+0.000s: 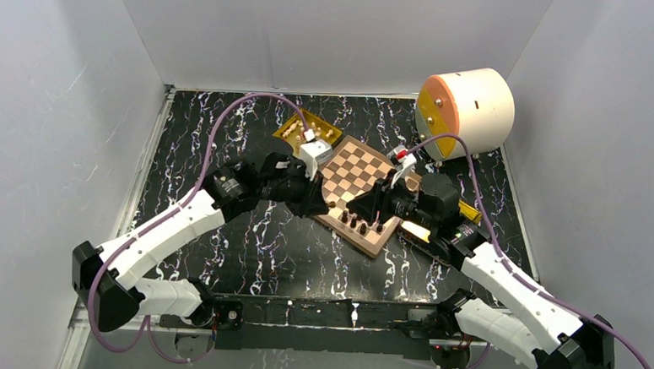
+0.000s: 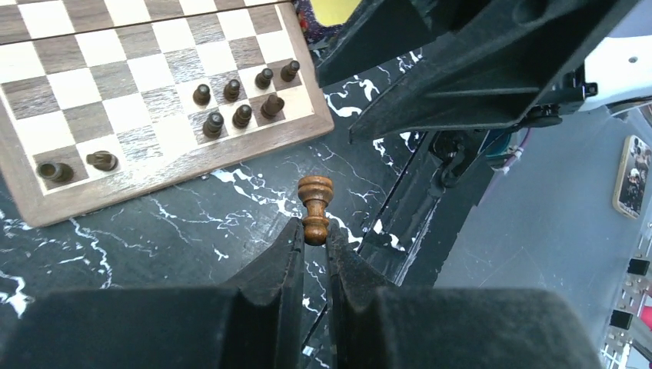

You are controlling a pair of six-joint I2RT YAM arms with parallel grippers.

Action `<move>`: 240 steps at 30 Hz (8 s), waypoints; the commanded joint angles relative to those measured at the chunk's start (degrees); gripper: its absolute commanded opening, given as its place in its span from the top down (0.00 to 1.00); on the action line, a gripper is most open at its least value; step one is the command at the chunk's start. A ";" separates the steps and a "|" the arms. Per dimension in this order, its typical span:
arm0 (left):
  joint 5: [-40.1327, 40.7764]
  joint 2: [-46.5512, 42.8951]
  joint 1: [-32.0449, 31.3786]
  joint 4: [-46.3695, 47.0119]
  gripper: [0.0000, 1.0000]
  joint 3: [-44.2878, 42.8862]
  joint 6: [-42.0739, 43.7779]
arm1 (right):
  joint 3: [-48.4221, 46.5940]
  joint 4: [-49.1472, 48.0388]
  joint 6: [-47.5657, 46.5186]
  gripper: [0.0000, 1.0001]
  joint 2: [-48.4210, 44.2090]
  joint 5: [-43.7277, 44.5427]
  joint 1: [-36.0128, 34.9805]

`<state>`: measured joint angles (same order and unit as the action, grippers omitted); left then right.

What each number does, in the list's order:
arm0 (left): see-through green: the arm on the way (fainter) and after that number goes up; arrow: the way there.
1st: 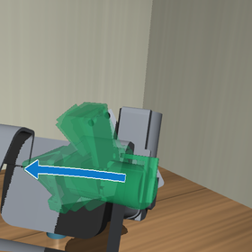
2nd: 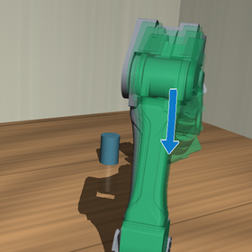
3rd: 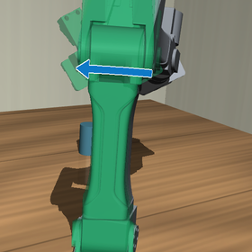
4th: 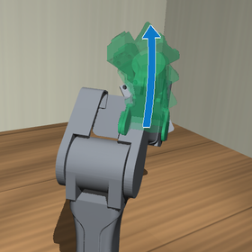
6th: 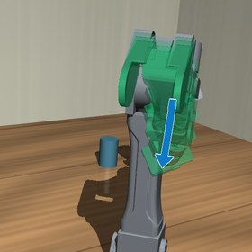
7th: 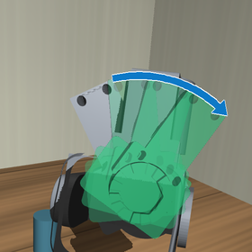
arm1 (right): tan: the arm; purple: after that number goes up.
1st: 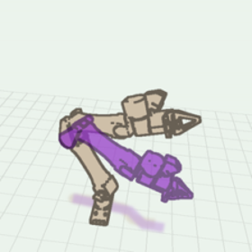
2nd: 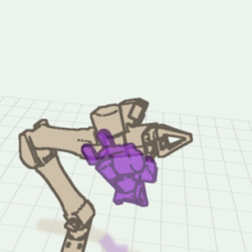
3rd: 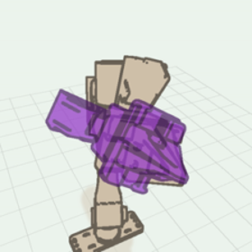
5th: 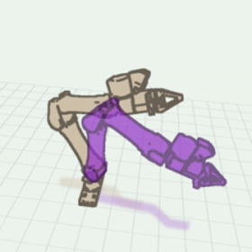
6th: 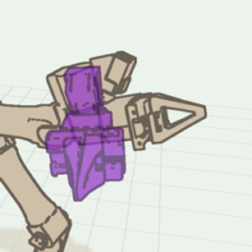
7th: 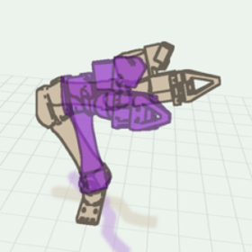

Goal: Set up the chess pieces on the board
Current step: Place the chess piece on the chessboard, then adjust the chess piece on the chessboard.

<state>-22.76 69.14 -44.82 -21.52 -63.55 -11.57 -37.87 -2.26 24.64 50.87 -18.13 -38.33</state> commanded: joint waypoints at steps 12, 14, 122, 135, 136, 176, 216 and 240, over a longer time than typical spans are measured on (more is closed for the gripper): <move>8.92 25.42 4.21 -30.02 1.00 -32.24 8.76 | -5.59 15.65 -1.76 0.29 -8.45 12.87 -0.08; 9.20 29.49 5.07 -32.47 1.00 -35.83 9.89 | -5.36 16.89 -1.19 0.26 -10.81 14.27 -0.05; 23.99 61.75 7.74 -44.28 0.87 -59.33 15.18 | -5.35 22.32 -0.92 0.01 -17.61 19.12 -0.08; 25.97 60.51 7.79 -44.95 0.89 -58.80 14.47 | -5.38 22.65 -0.06 0.01 -17.56 18.58 -0.02; 26.19 60.50 7.74 -44.93 0.89 -58.91 14.45 | -5.33 22.65 0.01 0.01 -17.56 18.57 0.00; 26.83 54.55 7.73 -32.29 0.79 -53.79 10.10 | -4.82 22.47 -0.01 0.01 -16.91 18.92 -0.01; 26.44 56.89 7.73 -27.25 0.91 -46.76 12.75 | -5.21 21.61 -0.21 0.01 -15.97 18.65 -0.04; 27.86 45.58 7.73 -26.07 0.67 -39.75 9.37 | -5.93 23.39 3.93 0.01 -12.96 22.49 0.01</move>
<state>5.93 117.12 -37.23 -45.12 -105.32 -1.93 -41.19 22.63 28.32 37.39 3.33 -38.33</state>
